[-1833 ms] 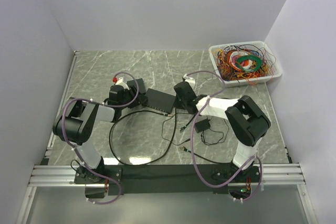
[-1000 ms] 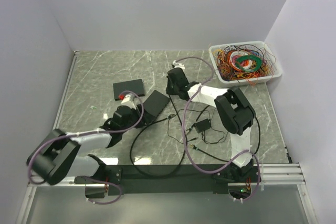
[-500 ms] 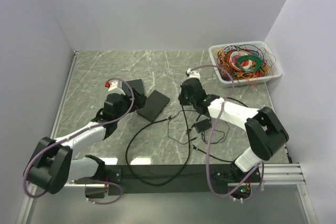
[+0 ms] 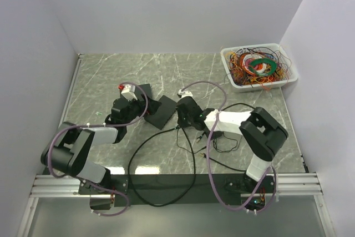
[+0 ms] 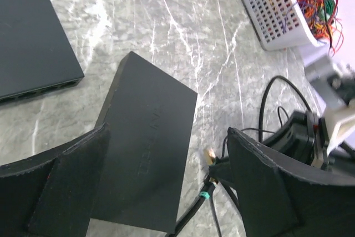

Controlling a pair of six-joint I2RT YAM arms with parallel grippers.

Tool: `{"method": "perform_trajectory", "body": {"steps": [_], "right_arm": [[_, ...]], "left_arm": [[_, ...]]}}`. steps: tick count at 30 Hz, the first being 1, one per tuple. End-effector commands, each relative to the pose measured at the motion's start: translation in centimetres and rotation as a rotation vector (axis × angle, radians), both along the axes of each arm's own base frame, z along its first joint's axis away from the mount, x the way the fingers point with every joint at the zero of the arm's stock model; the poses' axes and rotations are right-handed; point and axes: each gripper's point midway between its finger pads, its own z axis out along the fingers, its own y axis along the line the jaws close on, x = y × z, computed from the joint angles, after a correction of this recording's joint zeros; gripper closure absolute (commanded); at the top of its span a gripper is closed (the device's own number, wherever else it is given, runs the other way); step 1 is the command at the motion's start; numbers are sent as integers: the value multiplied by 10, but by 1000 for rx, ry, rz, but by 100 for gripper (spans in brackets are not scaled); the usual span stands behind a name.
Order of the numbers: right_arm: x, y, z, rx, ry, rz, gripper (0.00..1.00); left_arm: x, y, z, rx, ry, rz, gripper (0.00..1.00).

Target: Insert the plug into the switch port

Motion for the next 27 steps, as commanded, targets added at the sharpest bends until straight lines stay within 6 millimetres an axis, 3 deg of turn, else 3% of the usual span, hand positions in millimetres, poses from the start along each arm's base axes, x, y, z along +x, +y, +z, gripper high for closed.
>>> {"method": "perform_trajectory", "body": {"steps": [1,10,17,22,27], "right_arm": [[10,15,0,4,-8,31,100],[3,28,-17,-42,23,80,100],[20,1,3,-116,-41,-13,100],[23,-23,1,-111,-40,-77,100],[21,-19,15,-30,-59,-69,100]], "left_arm": [[5,-14,17,-29,-103,-91,9],[7,-17,-3,-23,-82,-124,11],[5,-18,-11,-15,-66,-142,12],[4,-16,-9,-7,-73,-138,12],[4,-17,-11,-9,-64,-142,12]]}}
